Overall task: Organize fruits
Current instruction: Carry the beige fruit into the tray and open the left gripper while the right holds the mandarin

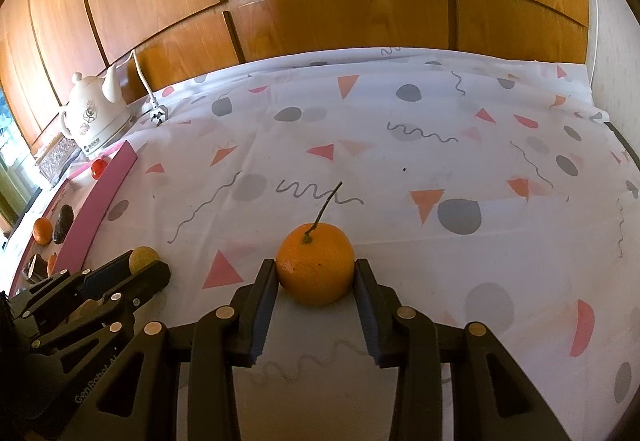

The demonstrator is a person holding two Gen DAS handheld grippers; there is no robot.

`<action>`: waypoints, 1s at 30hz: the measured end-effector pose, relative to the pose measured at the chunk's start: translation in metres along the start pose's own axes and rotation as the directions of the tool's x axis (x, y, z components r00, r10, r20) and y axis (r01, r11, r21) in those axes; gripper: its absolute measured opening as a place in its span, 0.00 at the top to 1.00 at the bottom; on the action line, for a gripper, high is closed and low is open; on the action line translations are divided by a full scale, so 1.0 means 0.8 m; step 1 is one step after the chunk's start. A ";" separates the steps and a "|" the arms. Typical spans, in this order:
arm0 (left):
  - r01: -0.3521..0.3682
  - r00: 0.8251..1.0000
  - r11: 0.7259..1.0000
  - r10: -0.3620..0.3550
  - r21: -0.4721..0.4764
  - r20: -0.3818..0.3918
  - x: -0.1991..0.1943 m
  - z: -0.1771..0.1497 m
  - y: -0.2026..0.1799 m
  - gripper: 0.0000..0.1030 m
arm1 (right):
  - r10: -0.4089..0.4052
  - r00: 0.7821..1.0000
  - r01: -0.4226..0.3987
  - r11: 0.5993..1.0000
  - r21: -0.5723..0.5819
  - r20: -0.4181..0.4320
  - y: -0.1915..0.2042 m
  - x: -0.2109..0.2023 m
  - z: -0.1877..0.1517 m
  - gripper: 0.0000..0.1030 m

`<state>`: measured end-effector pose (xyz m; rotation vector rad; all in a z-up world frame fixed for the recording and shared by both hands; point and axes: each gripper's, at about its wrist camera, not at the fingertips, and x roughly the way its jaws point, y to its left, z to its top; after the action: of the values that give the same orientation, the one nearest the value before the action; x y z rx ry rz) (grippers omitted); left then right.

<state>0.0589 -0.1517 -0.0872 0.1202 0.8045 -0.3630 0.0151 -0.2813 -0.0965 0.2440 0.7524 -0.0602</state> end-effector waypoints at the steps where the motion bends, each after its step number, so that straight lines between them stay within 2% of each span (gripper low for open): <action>1: 0.001 1.000 1.000 -0.001 0.000 0.000 0.000 0.000 0.000 0.74 | 0.000 1.000 0.000 1.000 0.000 0.000 0.000 0.000 0.000 0.62; 6: 0.011 1.000 1.000 -0.011 0.012 -0.009 -0.010 0.005 -0.001 0.74 | -0.006 1.000 0.006 1.000 -0.007 0.001 0.001 0.000 0.000 0.62; 9: 0.032 0.999 0.999 -0.033 0.016 0.041 -0.039 0.018 0.004 0.74 | -0.026 1.000 0.026 0.999 -0.026 0.000 0.006 0.001 0.000 0.62; 13: 0.037 0.994 0.999 -0.035 -0.025 0.104 -0.084 0.038 0.037 0.74 | -0.035 0.999 0.035 0.999 -0.033 -0.001 0.009 0.001 0.000 0.63; 18: -0.027 0.994 0.990 0.041 -0.135 0.103 -0.107 0.034 0.109 0.74 | -0.051 0.999 0.051 0.998 -0.047 -0.003 0.012 0.001 0.000 0.63; 23: -0.128 0.989 0.961 0.142 -0.244 0.042 -0.098 0.018 0.181 0.74 | -0.081 0.997 0.080 0.994 -0.071 -0.009 0.018 0.002 0.000 0.63; 27: -0.191 0.980 0.933 0.196 -0.306 -0.013 -0.084 0.011 0.215 0.74 | -0.108 0.994 0.106 0.990 -0.093 -0.015 0.024 0.003 0.001 0.63; 30: -0.222 0.974 0.916 0.226 -0.335 -0.027 -0.080 0.007 0.229 0.74 | -0.118 0.993 0.116 0.988 -0.103 -0.018 0.026 0.003 0.001 0.63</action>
<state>0.0883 0.0349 -0.0424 -0.1100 0.8204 -0.0049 0.0205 -0.2616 -0.0934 0.1036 0.7913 -0.1302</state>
